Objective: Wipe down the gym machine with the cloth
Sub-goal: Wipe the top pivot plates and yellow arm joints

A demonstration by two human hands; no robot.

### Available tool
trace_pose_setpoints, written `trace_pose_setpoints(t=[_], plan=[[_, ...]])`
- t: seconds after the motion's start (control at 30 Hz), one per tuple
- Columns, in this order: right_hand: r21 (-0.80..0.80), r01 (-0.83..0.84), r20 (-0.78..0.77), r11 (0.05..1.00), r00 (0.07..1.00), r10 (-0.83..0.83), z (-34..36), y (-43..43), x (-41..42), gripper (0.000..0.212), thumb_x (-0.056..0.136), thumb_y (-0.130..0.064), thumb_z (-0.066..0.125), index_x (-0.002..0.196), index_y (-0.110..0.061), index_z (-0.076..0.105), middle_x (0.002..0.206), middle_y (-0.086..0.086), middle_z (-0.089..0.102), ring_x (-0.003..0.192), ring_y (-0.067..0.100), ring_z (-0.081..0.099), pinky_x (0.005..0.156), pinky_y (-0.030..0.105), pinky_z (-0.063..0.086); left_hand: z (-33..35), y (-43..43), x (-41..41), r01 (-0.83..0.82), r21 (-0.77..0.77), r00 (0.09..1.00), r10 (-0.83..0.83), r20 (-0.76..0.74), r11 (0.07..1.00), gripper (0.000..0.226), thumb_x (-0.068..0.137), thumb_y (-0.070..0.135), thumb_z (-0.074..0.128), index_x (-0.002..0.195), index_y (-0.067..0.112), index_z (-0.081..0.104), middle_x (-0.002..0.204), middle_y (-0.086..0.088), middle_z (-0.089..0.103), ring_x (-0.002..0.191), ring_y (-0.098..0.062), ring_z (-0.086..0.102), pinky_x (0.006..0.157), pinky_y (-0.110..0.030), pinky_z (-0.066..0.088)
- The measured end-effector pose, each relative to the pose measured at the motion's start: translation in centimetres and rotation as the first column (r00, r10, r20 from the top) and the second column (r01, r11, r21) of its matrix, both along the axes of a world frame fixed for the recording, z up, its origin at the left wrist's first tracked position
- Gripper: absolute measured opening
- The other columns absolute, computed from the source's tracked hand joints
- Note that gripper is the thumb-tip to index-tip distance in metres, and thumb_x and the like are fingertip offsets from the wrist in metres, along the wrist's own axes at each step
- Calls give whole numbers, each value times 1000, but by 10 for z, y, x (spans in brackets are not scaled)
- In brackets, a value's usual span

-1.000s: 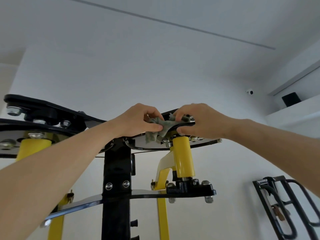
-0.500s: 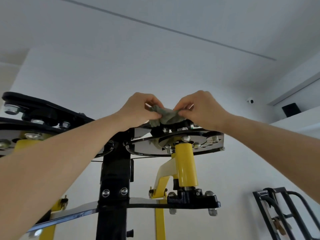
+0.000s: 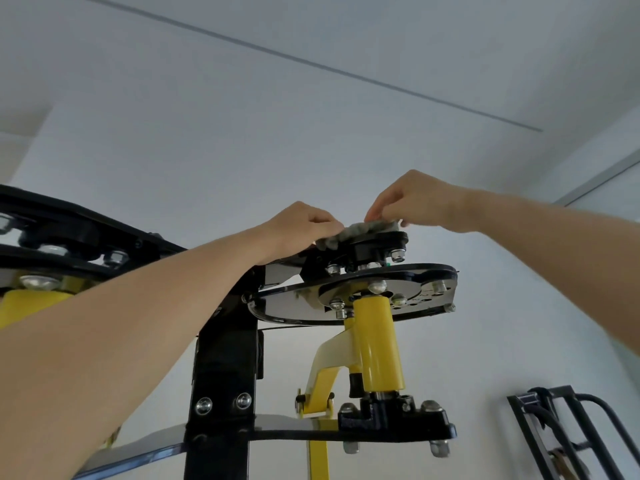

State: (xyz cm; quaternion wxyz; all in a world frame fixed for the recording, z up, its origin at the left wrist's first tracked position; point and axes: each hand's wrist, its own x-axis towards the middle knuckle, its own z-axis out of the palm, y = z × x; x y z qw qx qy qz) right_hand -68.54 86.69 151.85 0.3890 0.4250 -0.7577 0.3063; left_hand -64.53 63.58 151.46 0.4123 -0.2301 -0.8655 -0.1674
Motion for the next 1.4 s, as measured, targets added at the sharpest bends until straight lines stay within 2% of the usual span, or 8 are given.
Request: trace_pose_setpoints(t=[0.2, 0.37, 0.5, 0.7, 0.83, 0.97, 1.13, 1.4], plan=[[103, 23, -15, 994, 1000, -22, 7, -27, -3, 22, 90, -5, 65, 100, -18, 80, 92, -3, 76, 85, 10, 66, 70, 19, 51, 11, -15, 12, -168, -175, 986, 165, -35, 970, 9, 92, 27, 73, 99, 25, 76, 95, 16, 74, 94, -6, 70, 87, -24, 53], [173, 113, -85, 978, 991, -99, 9, -67, -1, 19, 90, -14, 69, 102, -23, 80, 95, -10, 73, 92, 10, 65, 86, 27, 54, 20, -35, 20, -345, -285, 939, 333, -91, 894, 2, 91, 27, 73, 92, 27, 75, 86, 21, 69, 86, 4, 65, 73, -13, 43], [213, 132, -124, 968, 987, -108, 13, -101, 2, 12, 89, -20, 70, 93, -28, 78, 96, -9, 72, 97, 12, 65, 89, 32, 54, 27, -59, 27, -506, -393, 857, 498, -131, 768, 8, 90, 22, 73, 86, 28, 71, 85, 20, 68, 85, -1, 64, 80, -22, 48], [286, 121, -127, 950, 988, -88, 11, -154, -3, 22, 93, -18, 66, 111, -22, 77, 111, -5, 70, 105, 15, 61, 93, 29, 49, 33, -90, 43, -698, -430, 698, 678, -231, 572, 12, 94, 18, 67, 101, 18, 77, 97, 5, 71, 97, -17, 66, 91, -34, 53], [304, 71, -98, 950, 994, -42, 13, -179, -8, 28, 93, -10, 60, 113, -21, 76, 111, -4, 68, 112, 18, 62, 99, 32, 50, 40, -105, 45, -771, -438, 583, 788, -197, 462, 15, 91, 26, 67, 98, 16, 77, 105, -2, 74, 98, -26, 69, 90, -44, 57], [321, -5, -53, 947, 998, 24, 17, -187, -8, 34, 89, -11, 68, 121, -22, 72, 113, -2, 67, 110, 20, 62, 103, 37, 49, 43, -107, 62, -750, -478, 572, 811, -124, 456, 24, 96, 39, 61, 98, 20, 77, 89, 8, 69, 90, -18, 63, 81, -36, 52], [291, -192, 44, 937, 981, 187, 15, -197, -4, 46, 84, -12, 78, 127, -24, 67, 106, 0, 74, 99, 17, 67, 101, 37, 49, 45, -113, 89, -746, -496, 551, 830, -86, 444, 27, 88, 50, 71, 104, 28, 76, 106, 10, 71, 101, -14, 63, 95, -36, 52], [177, -453, 97, 874, 892, 442, 5, -221, 18, 42, 82, -8, 80, 121, -17, 67, 107, 13, 74, 79, 18, 60, 81, 32, 51, 45, -111, 129, -780, -478, 518, 845, -131, 404, 29, 77, 54, 81, 89, 28, 77, 95, 12, 72, 95, -9, 64, 88, -33, 54]])
